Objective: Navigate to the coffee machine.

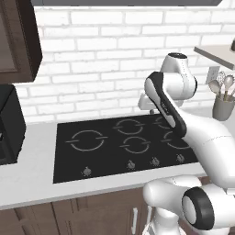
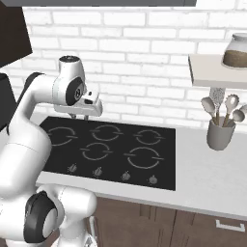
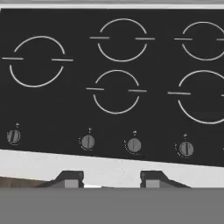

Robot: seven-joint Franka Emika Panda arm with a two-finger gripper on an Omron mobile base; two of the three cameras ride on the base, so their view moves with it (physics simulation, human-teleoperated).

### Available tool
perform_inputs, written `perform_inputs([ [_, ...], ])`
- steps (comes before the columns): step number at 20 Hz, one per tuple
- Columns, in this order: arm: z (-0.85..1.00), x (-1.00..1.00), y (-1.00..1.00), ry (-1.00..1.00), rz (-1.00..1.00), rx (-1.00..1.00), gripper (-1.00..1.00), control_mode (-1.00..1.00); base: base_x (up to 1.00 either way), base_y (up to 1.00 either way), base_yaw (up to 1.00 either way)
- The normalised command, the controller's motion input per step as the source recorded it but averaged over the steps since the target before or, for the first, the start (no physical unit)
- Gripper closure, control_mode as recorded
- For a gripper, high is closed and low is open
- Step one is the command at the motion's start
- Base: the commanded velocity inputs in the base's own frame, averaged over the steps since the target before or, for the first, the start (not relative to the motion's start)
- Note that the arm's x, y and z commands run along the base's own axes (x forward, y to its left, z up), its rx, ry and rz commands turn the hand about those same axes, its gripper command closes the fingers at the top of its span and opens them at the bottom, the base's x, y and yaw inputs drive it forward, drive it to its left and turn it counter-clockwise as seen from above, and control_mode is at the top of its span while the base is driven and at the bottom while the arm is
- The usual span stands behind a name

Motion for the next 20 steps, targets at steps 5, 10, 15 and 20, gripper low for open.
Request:
perform_inputs([
  [5, 0.00, -0.66, 0.00, 0.00, -0.04, 0.00, -1.00, -1.00, 0.00, 0.00, 0.00],
  [10, 0.00, -1.00, 0.00, -0.05, -0.06, 0.00, -1.00, -1.00, 0.00, 0.00, 0.00],
  [15, 0.00, -1.00, 0.00, -0.02, -0.02, 0.00, -1.00, -1.00, 0.00, 0.00, 0.00],
  [20, 0.00, -0.76, 0.00, -0.01, 0.00, 0.00, -1.00, -1.00, 0.00, 0.00, 0.00],
])
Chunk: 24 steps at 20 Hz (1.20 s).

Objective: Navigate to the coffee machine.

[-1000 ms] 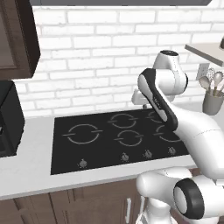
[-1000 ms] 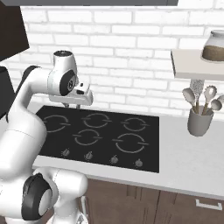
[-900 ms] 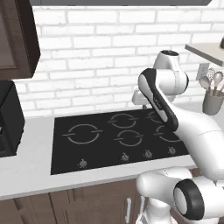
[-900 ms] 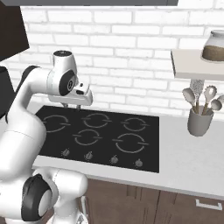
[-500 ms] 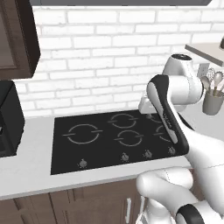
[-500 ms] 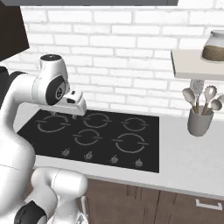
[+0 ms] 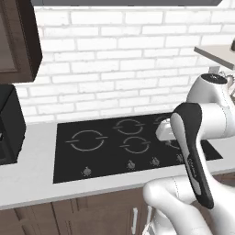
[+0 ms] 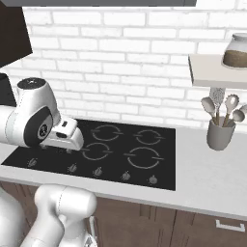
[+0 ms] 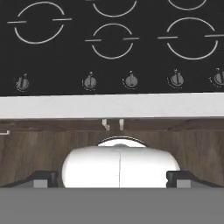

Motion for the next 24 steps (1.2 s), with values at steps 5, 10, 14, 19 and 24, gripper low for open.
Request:
perform_inputs([
  [5, 0.00, -0.06, 0.00, 0.00, 0.00, 0.00, -1.00, 1.00, -0.03, 0.00, 0.00],
  [10, 0.00, 0.00, 0.00, 0.00, 0.00, 0.00, -1.00, 1.00, -0.65, -0.16, -0.27],
  [14, 0.00, 0.00, 0.00, 0.00, 0.00, 0.00, -1.00, 1.00, -0.59, -0.16, -0.75],
  [19, 0.00, 0.00, 0.00, 0.00, 0.00, 0.00, -1.00, 1.00, -0.37, -0.02, -0.89],
  [24, 0.00, 0.00, 0.00, 0.00, 0.00, 0.00, -1.00, 1.00, -0.24, -0.01, -0.85],
])
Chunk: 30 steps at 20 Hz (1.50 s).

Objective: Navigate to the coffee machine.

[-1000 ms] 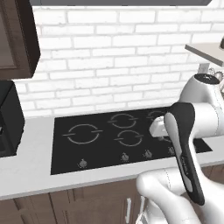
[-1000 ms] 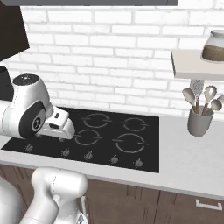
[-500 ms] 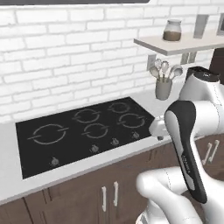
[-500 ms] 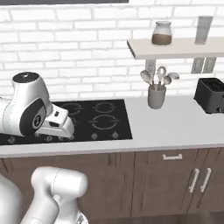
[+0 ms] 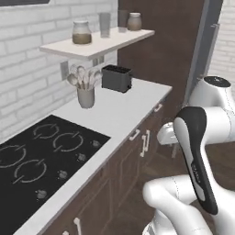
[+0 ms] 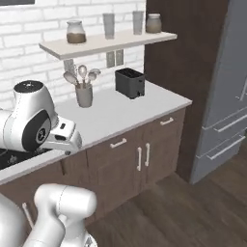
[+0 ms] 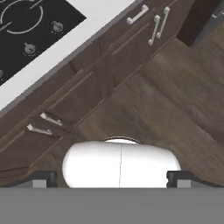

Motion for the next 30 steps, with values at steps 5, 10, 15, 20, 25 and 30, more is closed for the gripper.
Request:
perform_inputs([
  [5, 0.00, 0.00, 0.00, 0.00, 0.00, 0.00, -1.00, 1.00, -0.22, -0.01, -0.88],
  [10, 0.00, 0.00, 0.00, 0.00, 0.00, 0.00, -1.00, 1.00, -0.13, -0.02, -0.86],
  [15, 0.00, 0.00, 0.00, 0.00, 0.00, 0.00, -1.00, 1.00, 0.00, 0.00, -0.81],
  [20, 0.00, 0.00, 0.00, 0.00, 0.00, 0.00, -1.00, 1.00, 0.00, 0.00, -0.78],
  [25, 0.00, 0.00, 0.00, 0.00, 0.00, 0.00, -1.00, 1.00, 0.00, 0.00, -0.86],
  [30, 0.00, 0.00, 0.00, 0.00, 0.00, 0.00, -1.00, 1.00, 0.00, 0.00, -0.90],
])
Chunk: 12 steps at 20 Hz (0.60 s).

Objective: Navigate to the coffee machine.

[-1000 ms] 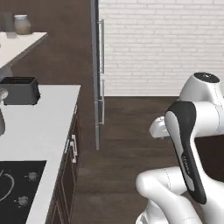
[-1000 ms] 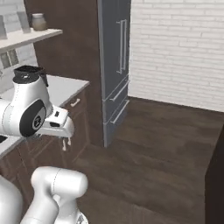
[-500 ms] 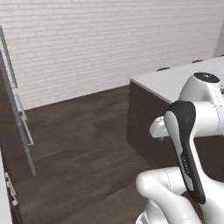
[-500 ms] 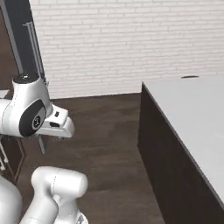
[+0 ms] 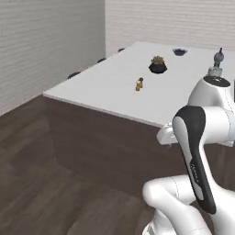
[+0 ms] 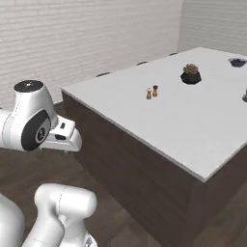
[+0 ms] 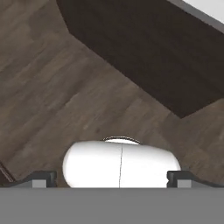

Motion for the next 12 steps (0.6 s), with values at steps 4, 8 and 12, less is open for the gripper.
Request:
perform_inputs([
  [4, 0.00, 0.00, 0.00, 0.00, 0.00, 0.00, -1.00, 1.00, 0.00, 0.00, -0.88],
  [8, 0.00, 0.00, 0.00, 0.00, 0.00, 0.00, -1.00, 1.00, 0.00, 0.00, -0.87],
  [12, 0.00, 0.00, 0.00, 0.00, 0.00, 0.00, -1.00, 1.00, 0.00, 0.00, -0.89],
])
